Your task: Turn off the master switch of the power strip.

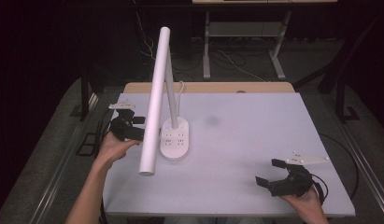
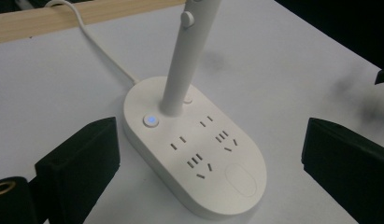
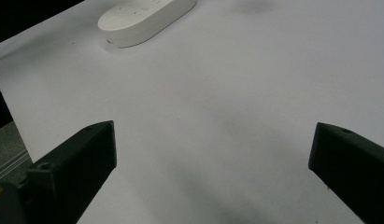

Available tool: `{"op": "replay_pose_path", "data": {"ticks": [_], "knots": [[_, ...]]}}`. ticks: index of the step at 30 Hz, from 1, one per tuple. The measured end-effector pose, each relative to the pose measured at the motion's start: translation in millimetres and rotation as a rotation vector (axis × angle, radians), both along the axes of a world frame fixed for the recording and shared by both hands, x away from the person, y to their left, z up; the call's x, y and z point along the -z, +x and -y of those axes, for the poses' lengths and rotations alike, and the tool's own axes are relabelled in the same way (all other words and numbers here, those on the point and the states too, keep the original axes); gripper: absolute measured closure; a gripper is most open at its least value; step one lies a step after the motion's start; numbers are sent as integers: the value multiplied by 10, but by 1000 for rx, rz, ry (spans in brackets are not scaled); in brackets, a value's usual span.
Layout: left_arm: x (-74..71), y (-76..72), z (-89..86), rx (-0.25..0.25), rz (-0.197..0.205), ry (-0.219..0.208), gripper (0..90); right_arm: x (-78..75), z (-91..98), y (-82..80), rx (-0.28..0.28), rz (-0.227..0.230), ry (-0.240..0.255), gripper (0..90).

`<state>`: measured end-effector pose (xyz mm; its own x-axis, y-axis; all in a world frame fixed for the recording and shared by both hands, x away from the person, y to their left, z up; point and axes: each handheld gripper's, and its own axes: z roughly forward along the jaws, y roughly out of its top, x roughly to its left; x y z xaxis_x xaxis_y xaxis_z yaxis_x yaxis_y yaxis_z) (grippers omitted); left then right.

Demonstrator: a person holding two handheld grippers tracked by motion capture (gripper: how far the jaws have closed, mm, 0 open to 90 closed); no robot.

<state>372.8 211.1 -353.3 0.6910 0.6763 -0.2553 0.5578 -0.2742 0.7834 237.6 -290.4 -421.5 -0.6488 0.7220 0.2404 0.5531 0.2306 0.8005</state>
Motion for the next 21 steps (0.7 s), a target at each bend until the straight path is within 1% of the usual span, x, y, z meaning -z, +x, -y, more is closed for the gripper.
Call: {"op": "replay_pose_path", "data": {"ticks": [7, 8, 9, 11, 13, 15, 16, 19, 20, 21], "knots": [[31, 138, 18, -17, -12, 27, 53, 4, 2, 3, 0, -1, -2, 4], [39, 156, 23, -19, -15, 31, 57, 5, -2, 2, 4, -9, -4, 4], [49, 175, 20, -15, -16, 42, 57, 5, -2, 2, 4, -9, -4, 4], [72, 204, 27, -24, -27, 44, 61, 7, -3, 0, 3, -8, -4, 4], [86, 238, 24, -24, -27, 51, 68, 7, -2, -1, 2, -8, -3, 4], [101, 268, 29, -34, -28, 44, 78, 9, 0, 0, 1, -8, -4, 4], [106, 289, 26, -33, -27, 52, 84, 9, 1, 1, 3, -9, -5, 4], [120, 328, 33, -43, -29, 46, 112, 12, 7, 3, 2, -8, -6, 4], [123, 339, 29, -44, -29, 51, 112, 12, 7, 3, 2, -8, -6, 4], [132, 350, 30, -48, -31, 42, 130, 11, 7, 3, 2, -8, -6, 4]]}}
